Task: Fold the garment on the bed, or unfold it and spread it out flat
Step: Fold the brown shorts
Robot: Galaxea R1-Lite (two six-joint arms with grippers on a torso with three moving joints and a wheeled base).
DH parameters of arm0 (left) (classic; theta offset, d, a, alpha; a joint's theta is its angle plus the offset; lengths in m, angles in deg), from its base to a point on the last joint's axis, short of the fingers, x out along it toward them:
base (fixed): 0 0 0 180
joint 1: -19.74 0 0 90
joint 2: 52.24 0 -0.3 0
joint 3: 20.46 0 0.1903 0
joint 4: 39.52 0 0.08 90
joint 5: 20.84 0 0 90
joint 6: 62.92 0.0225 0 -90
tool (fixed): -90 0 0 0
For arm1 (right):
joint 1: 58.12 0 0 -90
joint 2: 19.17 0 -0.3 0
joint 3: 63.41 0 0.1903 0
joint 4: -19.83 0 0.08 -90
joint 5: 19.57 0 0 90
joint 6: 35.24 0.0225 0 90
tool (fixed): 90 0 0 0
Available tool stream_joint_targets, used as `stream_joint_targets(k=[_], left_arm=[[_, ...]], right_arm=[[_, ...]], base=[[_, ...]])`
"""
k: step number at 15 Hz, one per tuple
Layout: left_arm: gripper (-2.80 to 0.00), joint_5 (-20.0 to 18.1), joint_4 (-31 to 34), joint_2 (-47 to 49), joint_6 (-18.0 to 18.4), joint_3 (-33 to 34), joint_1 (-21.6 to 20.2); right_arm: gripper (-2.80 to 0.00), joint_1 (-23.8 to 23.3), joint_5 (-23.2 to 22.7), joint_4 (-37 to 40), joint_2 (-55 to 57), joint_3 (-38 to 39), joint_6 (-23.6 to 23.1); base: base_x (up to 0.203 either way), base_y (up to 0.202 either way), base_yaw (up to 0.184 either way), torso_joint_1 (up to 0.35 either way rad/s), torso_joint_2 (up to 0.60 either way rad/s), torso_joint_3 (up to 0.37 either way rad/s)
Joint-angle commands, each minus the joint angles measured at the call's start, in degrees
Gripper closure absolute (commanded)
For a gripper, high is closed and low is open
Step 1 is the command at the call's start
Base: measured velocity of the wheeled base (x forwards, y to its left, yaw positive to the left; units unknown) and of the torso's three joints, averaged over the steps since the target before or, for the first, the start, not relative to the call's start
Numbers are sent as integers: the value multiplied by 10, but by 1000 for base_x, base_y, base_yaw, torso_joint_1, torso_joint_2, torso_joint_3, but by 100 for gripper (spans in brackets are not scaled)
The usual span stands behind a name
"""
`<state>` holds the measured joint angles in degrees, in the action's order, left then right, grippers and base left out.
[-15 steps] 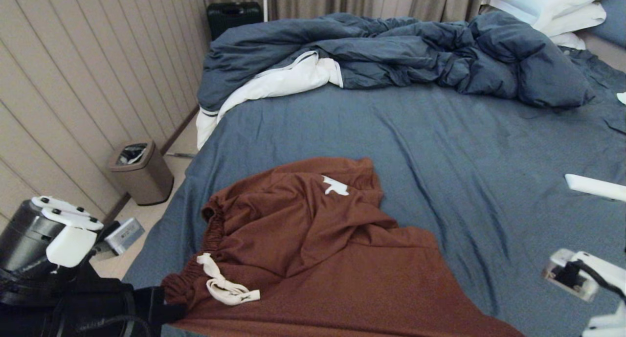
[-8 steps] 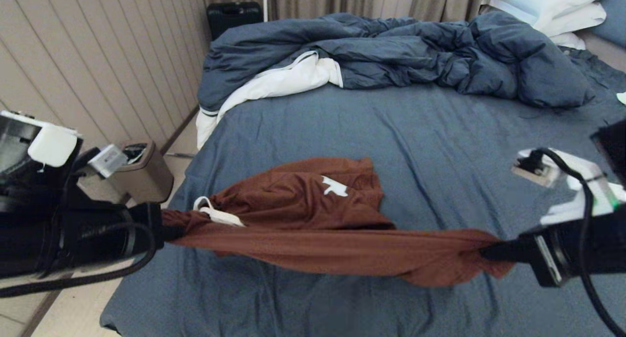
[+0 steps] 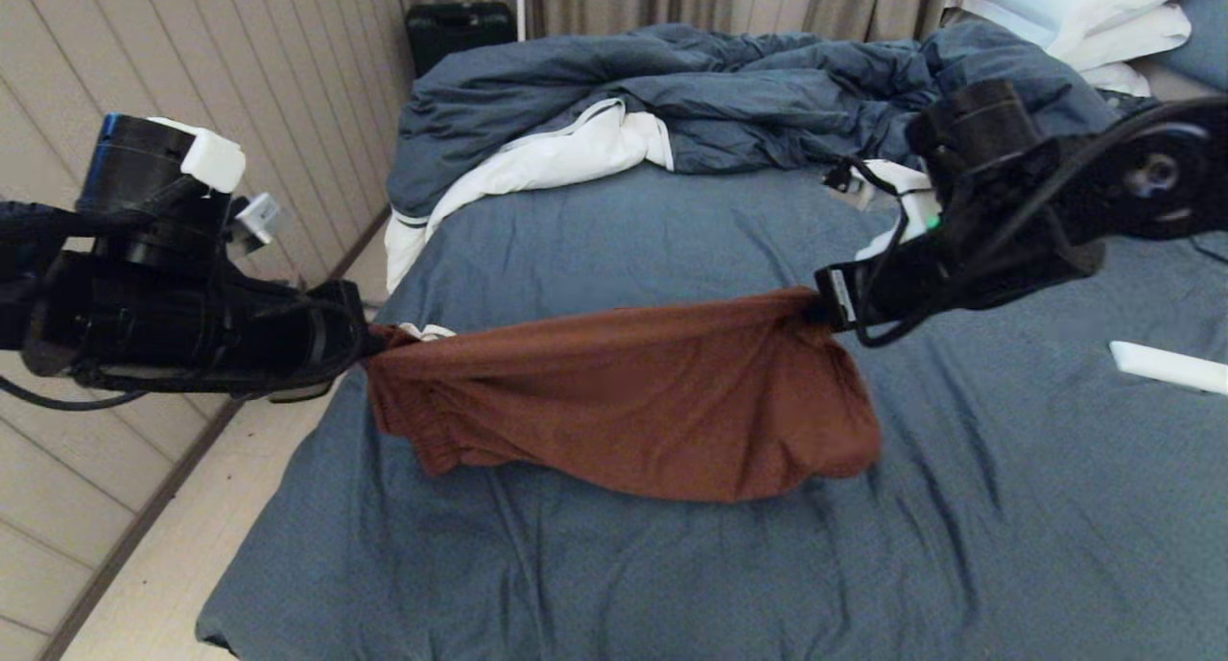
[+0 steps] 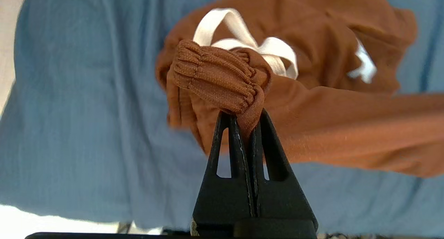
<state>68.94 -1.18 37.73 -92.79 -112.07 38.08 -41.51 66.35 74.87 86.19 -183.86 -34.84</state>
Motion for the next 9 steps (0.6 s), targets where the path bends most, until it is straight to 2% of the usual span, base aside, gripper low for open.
stream_joint_targets(k=[1, 3, 8, 9], left_arm=[[0, -5, -2, 59, 5, -25, -11], [0, -7, -2, 92, 9, -40, -15], [0, -8, -11, 126, 17, -73, -16], [-280, -7, -13, 124, 18, -73, -16]], right_arm=[[0, 3, 3, 3, 130, -103, 0], [0, 7, 7, 4, 187, -147, -5], [0, 5, 9, -18, 221, -154, -11], [0, 4, 9, -26, 221, -153, -8]], base=[[0, 0, 0, 0, 0, 0], [0, 0, 0, 0, 0, 0], [0, 0, 0, 0, 0, 0], [0, 0, 0, 0, 0, 0]])
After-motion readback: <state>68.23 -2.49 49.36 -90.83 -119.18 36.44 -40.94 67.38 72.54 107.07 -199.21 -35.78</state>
